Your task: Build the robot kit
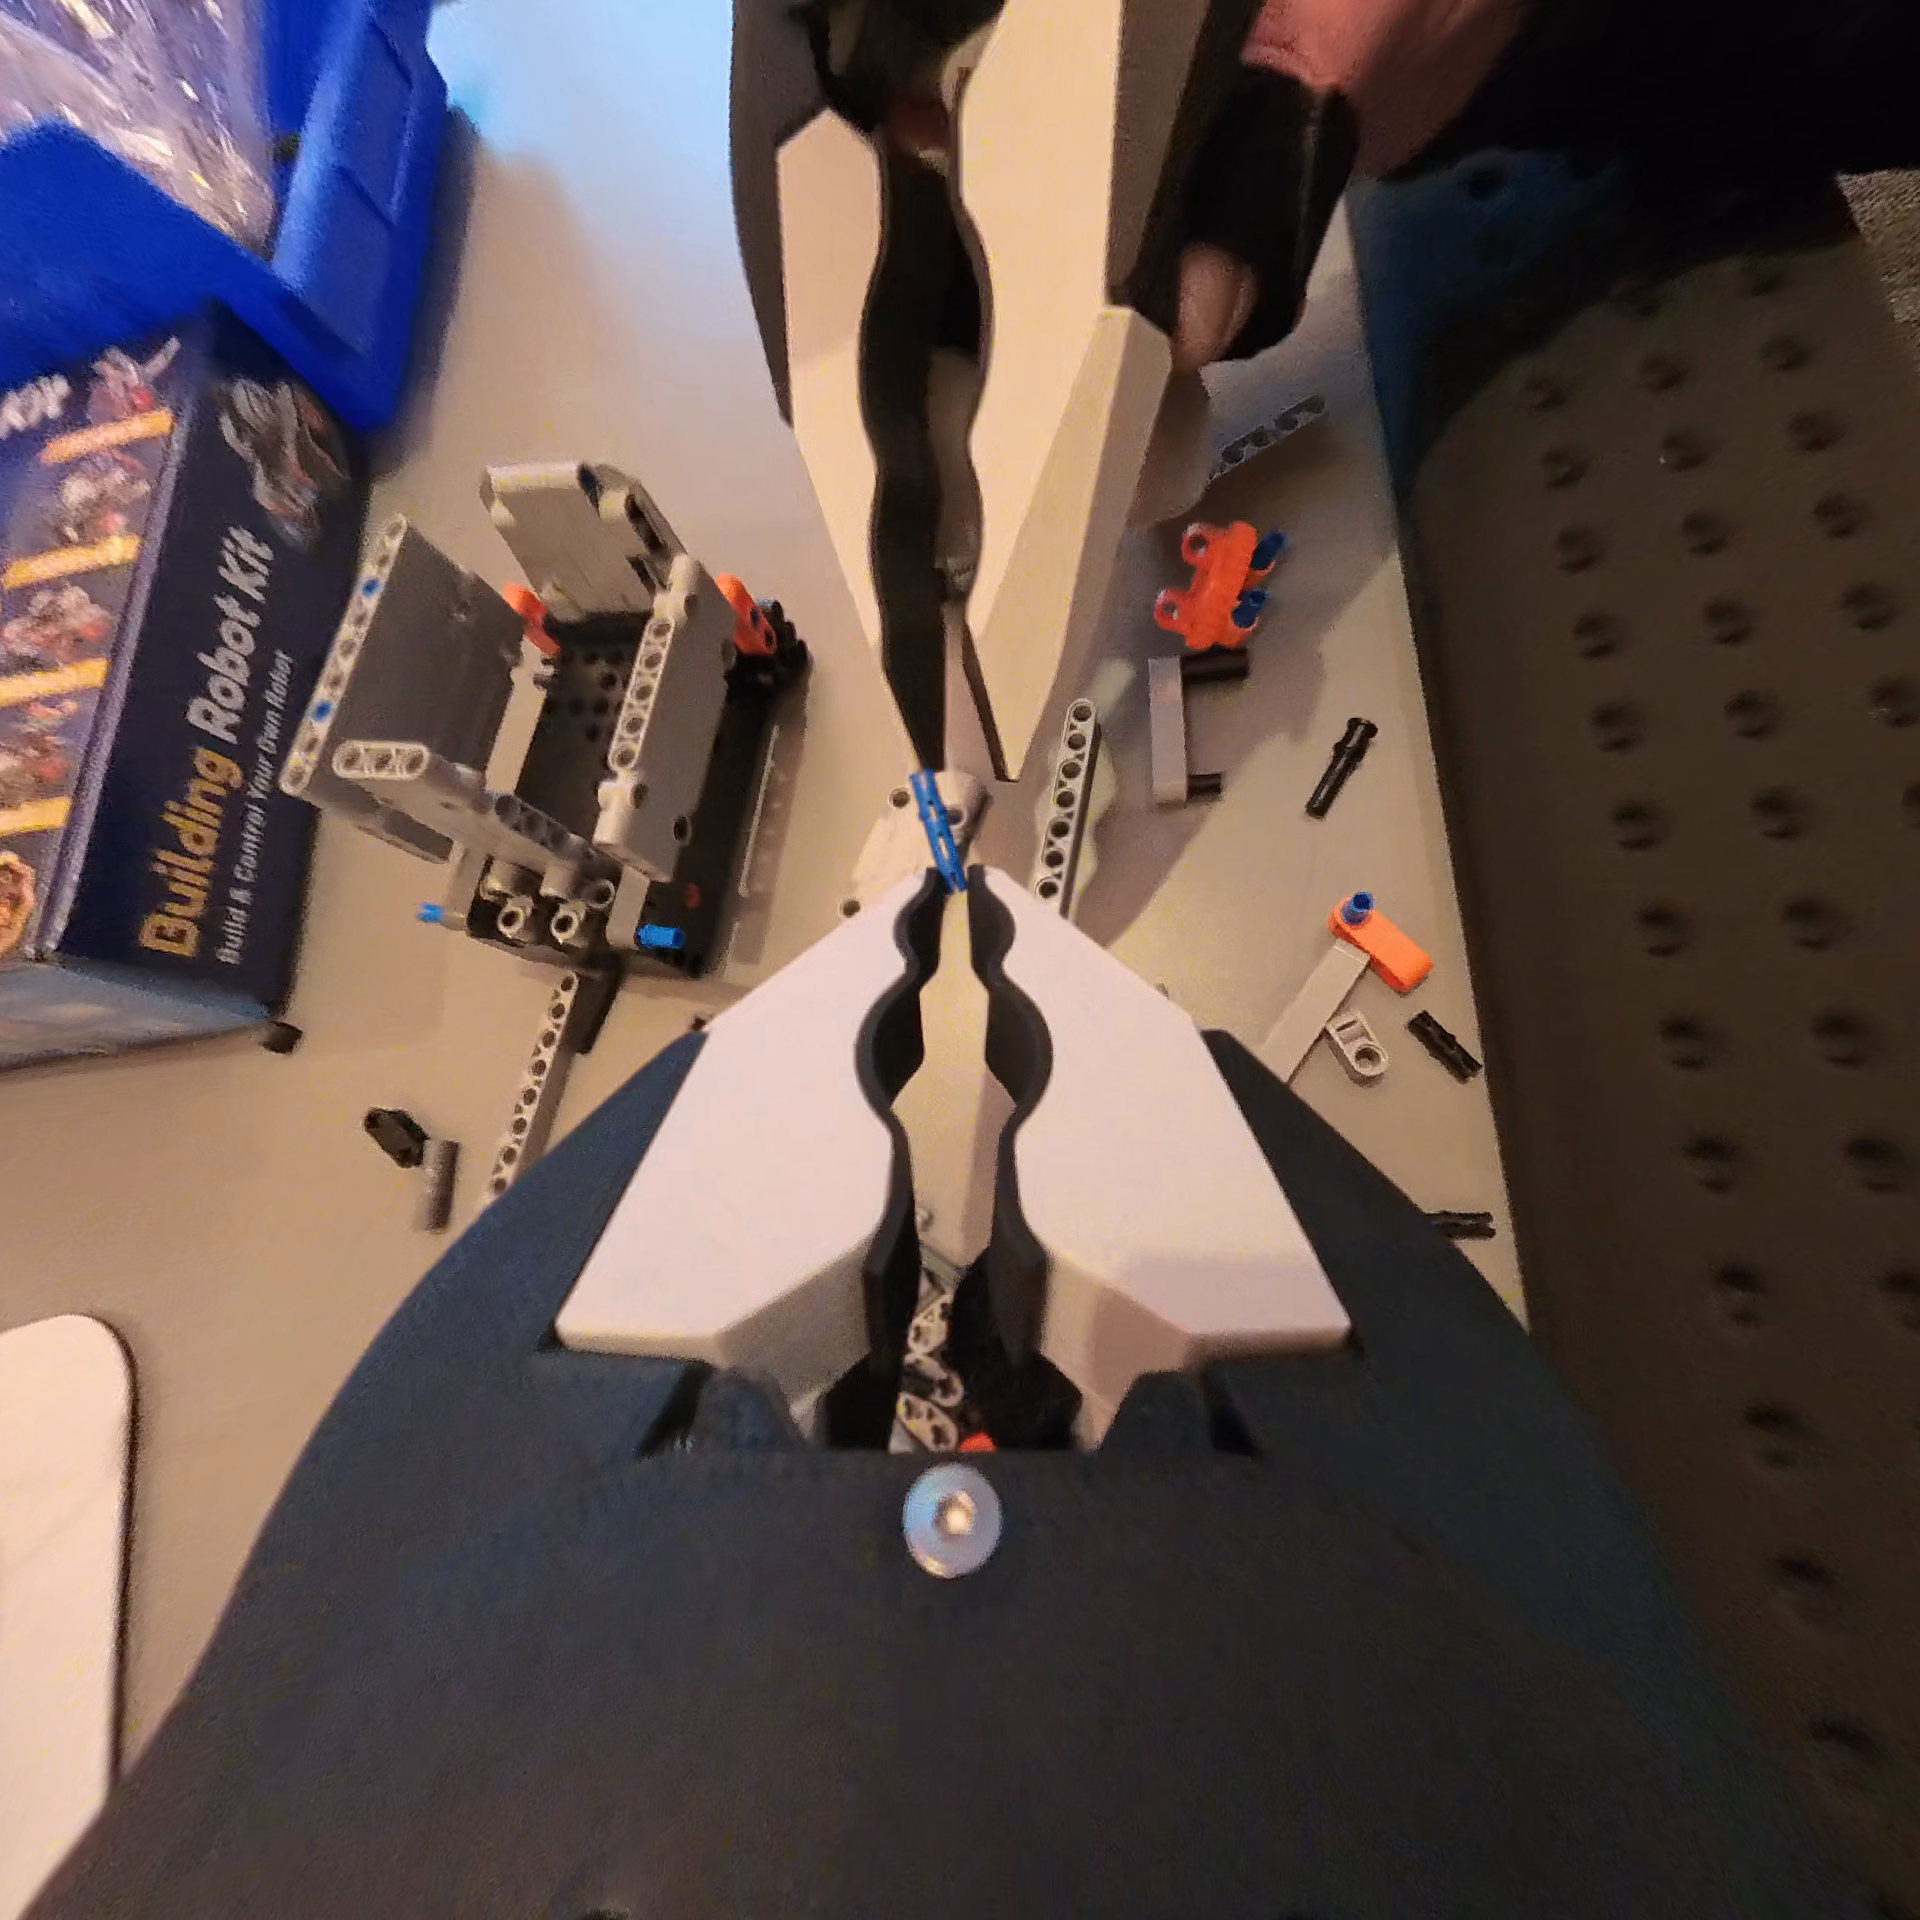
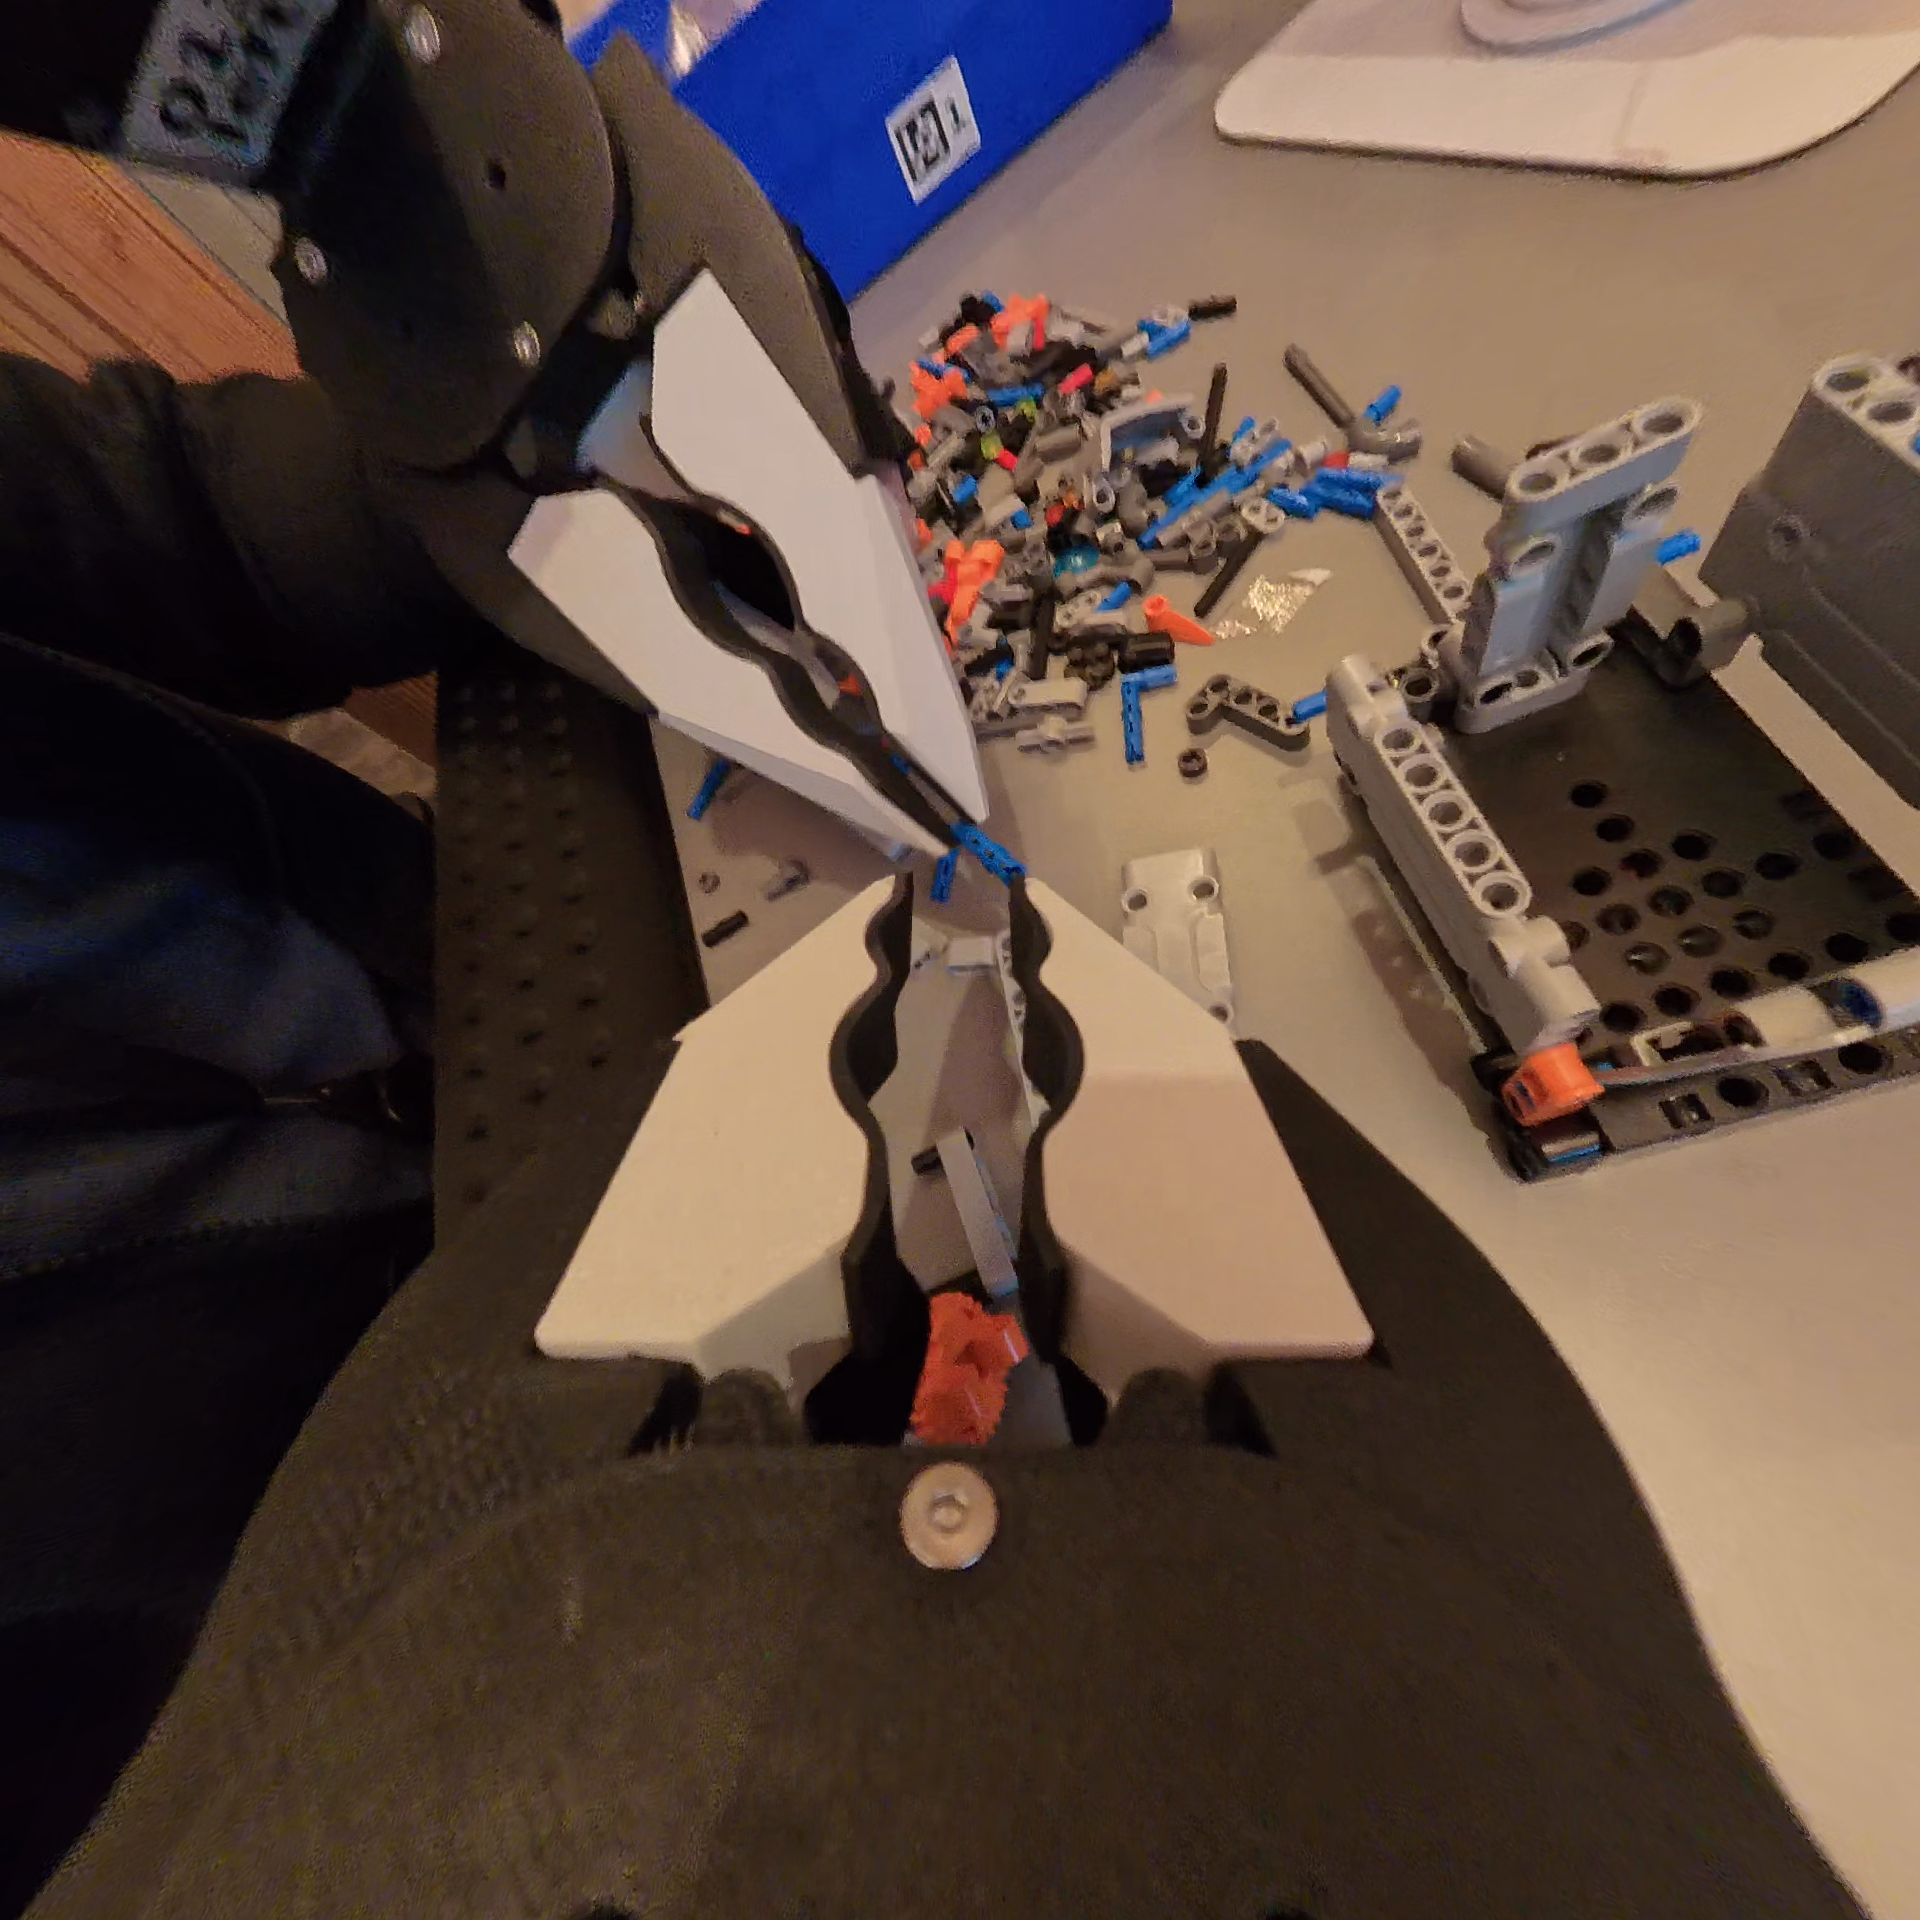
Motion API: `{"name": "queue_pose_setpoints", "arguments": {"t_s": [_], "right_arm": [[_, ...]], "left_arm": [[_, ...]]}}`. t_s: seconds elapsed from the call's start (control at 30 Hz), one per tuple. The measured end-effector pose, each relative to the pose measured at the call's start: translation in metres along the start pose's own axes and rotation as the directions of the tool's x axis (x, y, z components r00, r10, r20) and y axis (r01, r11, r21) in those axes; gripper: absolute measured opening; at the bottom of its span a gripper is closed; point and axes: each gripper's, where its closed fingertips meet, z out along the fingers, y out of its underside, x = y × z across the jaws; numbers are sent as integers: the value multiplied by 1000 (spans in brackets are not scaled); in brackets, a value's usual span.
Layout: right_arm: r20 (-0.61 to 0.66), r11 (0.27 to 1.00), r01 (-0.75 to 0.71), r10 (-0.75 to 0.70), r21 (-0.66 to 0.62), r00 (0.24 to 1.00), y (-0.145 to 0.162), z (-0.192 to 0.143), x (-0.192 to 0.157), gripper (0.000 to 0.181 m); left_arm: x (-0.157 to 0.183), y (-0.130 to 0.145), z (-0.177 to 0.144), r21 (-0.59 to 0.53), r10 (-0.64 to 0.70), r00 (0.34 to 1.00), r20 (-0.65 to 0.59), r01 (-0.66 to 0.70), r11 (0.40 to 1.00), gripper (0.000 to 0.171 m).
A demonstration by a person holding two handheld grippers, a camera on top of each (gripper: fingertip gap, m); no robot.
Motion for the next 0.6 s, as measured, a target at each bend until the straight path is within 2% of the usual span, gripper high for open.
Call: {"name": "queue_pose_setpoints", "arguments": {"t_s": [0.13, 0.2, 0.3, 0.4, 0.6], "right_arm": [[47, 996, -50, 47, 74, 998, -10, -8, -2, 10], [57, 993, -72, 67, 92, 996, -12, -8, -1, 15], [59, 992, -70, 64, 102, 996, -15, -8, -3, 17], [75, 992, -53, 44, 119, 996, -19, -9, -8, 7], [73, 992, -8, -2, 129, 997, -23, -12, -14, 4]], "left_arm": [[-2, -11, -7, 54, 39, 999, 37, -41, 998, 2], [-3, -17, -11, 88, 54, 997, 54, -59, 994, 2], [-1, -23, -14, 104, 80, 994, 69, -87, 991, 2], [-2, -26, -15, 114, 89, 992, 87, -99, 988, 2], [-3, -30, -19, 142, 80, 993, 82, -91, 986, 2]]}}
